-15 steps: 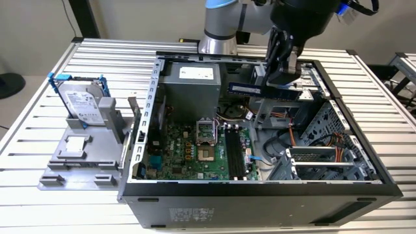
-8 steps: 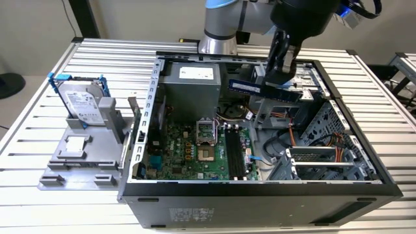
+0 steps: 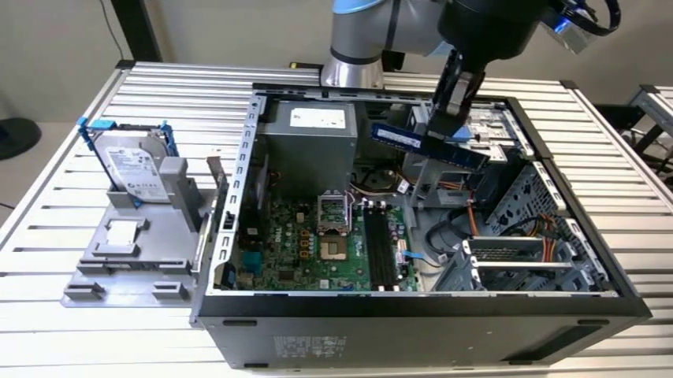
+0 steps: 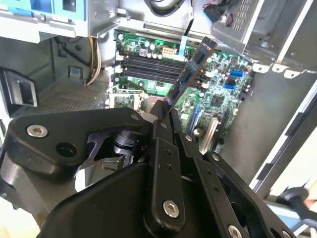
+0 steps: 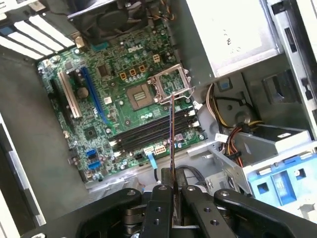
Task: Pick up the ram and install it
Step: 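Insert the ram into the slot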
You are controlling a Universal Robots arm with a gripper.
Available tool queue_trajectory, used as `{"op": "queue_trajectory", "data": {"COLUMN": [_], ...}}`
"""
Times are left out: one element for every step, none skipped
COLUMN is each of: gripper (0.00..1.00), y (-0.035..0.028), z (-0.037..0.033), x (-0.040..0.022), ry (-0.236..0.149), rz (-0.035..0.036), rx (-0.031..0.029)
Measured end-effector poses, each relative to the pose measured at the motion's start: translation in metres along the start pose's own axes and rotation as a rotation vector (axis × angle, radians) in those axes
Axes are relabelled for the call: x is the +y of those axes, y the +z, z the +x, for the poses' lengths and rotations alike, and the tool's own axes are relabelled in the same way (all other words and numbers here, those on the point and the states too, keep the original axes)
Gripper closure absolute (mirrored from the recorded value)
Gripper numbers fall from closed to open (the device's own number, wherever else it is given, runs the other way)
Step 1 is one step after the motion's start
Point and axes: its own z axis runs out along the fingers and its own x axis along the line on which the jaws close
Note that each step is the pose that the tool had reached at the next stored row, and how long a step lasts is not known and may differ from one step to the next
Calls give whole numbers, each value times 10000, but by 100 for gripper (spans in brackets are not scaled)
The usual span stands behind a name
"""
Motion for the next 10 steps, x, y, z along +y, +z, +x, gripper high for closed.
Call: {"op": "queue_trajectory", "data": {"gripper": [100, 100, 100, 100, 100, 100, 100, 100, 100, 100], "y": [0, 0, 0, 0, 0, 0, 0, 0, 0, 0], "z": [0, 0, 0, 0, 0, 0, 0, 0, 0, 0], "x": [0, 0, 0, 0, 0, 0, 0, 0, 0, 0], "ry": [170, 335, 508, 673, 846, 1011, 1183, 1348, 1515, 1685], "rz": [0, -1, -1, -1, -1, -1, -2, -2, -2, -3], "rx": [-7, -15, -22, -30, -38, -46, -54, -62, -70, -78]}}
